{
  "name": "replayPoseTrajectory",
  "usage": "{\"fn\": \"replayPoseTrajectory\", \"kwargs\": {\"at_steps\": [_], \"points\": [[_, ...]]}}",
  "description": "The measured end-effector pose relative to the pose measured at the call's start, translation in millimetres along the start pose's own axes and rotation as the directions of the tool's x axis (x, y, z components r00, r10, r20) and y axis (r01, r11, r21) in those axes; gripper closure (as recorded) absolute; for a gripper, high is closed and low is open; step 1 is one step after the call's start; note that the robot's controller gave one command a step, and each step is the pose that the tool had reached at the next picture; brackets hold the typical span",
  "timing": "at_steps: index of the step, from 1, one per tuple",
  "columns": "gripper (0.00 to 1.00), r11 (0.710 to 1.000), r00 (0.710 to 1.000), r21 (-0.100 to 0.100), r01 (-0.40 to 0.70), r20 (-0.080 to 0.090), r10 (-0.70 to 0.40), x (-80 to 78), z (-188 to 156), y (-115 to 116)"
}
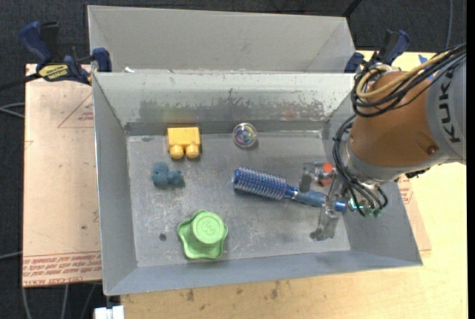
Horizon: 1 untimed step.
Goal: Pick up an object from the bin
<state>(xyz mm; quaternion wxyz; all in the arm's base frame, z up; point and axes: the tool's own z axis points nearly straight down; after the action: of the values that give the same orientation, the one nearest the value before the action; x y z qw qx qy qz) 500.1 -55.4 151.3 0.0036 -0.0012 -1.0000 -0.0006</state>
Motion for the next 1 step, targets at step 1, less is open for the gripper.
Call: {"fn": "replayPoseTrajectory", "kwargs": {"at_steps": [1], "points": [[0.0, 0.995, 0.995, 0.002, 0.097, 0.009, -0.097, -65.2, 83.2, -42.3]]}}
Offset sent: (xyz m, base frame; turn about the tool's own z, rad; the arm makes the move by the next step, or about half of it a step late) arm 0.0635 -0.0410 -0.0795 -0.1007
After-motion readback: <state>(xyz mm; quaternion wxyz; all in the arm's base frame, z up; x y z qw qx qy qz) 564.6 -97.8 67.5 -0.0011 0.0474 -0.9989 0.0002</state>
